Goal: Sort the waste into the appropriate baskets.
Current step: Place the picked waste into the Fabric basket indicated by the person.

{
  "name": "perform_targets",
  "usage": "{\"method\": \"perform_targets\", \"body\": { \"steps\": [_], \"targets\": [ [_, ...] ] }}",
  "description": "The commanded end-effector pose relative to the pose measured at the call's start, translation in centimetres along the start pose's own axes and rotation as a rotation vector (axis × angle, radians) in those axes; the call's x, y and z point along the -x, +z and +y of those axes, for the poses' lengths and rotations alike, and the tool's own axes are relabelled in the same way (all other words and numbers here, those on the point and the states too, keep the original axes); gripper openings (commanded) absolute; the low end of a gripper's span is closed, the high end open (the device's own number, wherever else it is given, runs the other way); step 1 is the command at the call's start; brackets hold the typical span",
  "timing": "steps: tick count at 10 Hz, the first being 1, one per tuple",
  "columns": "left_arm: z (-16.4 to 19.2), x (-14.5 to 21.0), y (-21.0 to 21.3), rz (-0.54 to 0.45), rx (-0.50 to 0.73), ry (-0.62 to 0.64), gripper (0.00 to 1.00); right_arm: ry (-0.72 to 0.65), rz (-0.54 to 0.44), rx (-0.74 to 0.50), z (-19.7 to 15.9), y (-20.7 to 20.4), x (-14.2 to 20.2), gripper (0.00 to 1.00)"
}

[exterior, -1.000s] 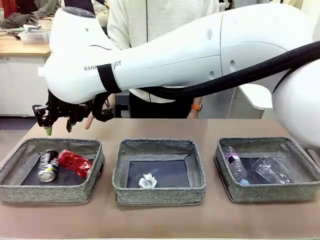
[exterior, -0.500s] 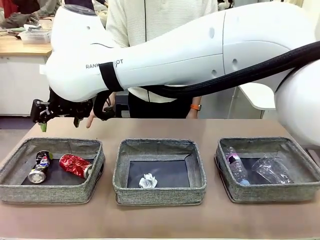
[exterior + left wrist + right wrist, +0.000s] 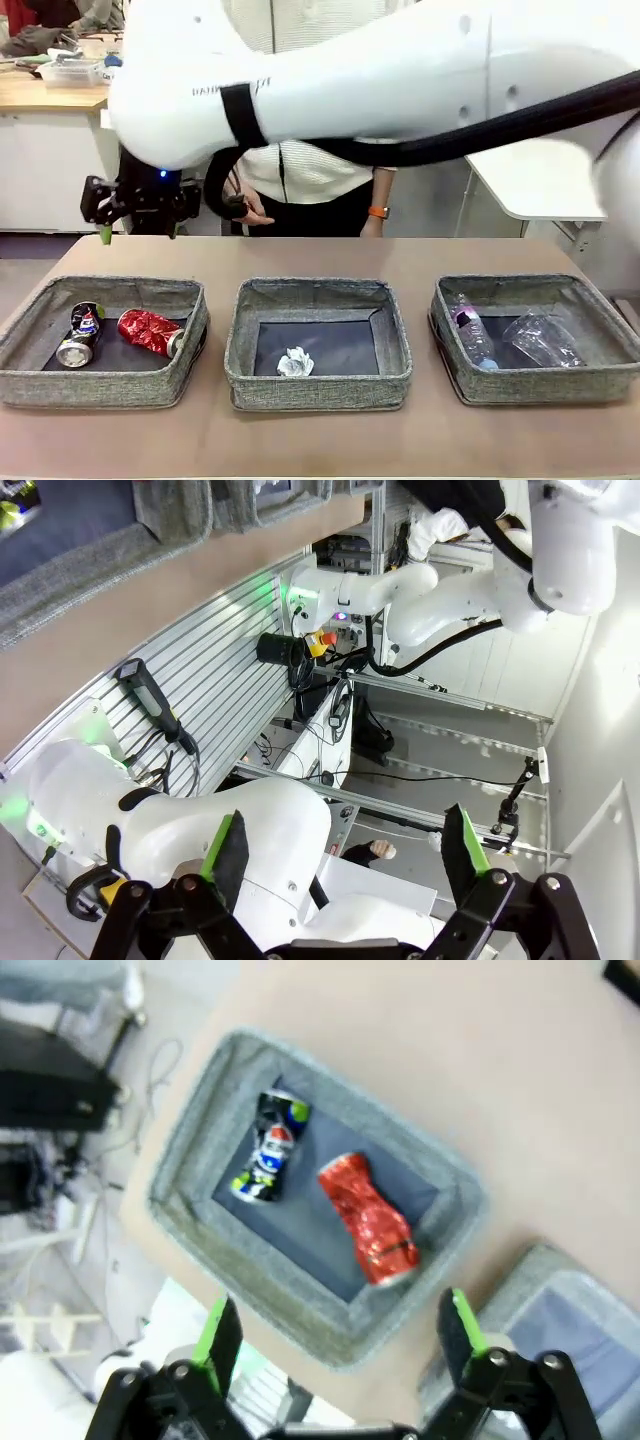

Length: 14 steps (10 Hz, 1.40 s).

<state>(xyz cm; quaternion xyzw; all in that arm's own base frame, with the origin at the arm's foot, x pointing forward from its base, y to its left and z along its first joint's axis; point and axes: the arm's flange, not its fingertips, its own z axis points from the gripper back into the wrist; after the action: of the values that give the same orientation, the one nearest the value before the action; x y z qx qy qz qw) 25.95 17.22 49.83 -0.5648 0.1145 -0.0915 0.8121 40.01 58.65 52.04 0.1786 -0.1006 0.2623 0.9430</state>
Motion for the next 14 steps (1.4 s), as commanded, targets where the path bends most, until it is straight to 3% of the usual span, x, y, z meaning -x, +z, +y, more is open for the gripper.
{"method": "perform_targets", "body": {
  "steps": [1, 3, 6, 7, 8, 10, 11, 12, 14],
  "targets": [
    [-0.2, 0.0, 0.2, 0.003, -0.002, 0.010, 1.00, -0.105, 0.005, 0.002, -5.1, 7.0, 6.9, 1.00],
    [-0.2, 0.0, 0.2, 0.003, -0.002, 0.010, 1.00, -0.213, -0.010, -0.043, -9.5, 12.0, 12.4, 1.00],
    [-0.2, 0.0, 0.2, 0.003, -0.002, 0.010, 1.00, -0.357, -0.030, -0.172, -18.0, 15.8, 18.2, 1.00],
    [-0.2, 0.0, 0.2, 0.003, -0.002, 0.010, 1.00, -0.404, -0.032, -0.187, -19.4, 15.4, 18.3, 1.00],
    [-0.2, 0.0, 0.2, 0.003, -0.002, 0.010, 1.00, -0.347, -0.030, -0.135, -15.0, 16.1, 15.2, 1.00],
    [-0.2, 0.0, 0.2, 0.003, -0.002, 0.010, 1.00, -0.347, -0.030, -0.135, -15.0, 16.1, 15.2, 1.00],
    [0.0, 0.0, 0.0, 0.001, 0.000, 0.001, 1.00, -0.373, -0.031, -0.157, -17.2, 16.4, 17.2, 1.00],
    [-0.8, -1.3, -1.5, 0.033, -0.002, -0.032, 1.00, -0.453, -0.042, -0.194, -18.6, 16.4, 15.8, 1.00],
    [-2.5, -4.9, -5.5, 0.086, 0.115, -0.125, 1.00, -0.605, -0.117, -0.287, -23.3, 18.4, 16.3, 1.00]
  ]
}}
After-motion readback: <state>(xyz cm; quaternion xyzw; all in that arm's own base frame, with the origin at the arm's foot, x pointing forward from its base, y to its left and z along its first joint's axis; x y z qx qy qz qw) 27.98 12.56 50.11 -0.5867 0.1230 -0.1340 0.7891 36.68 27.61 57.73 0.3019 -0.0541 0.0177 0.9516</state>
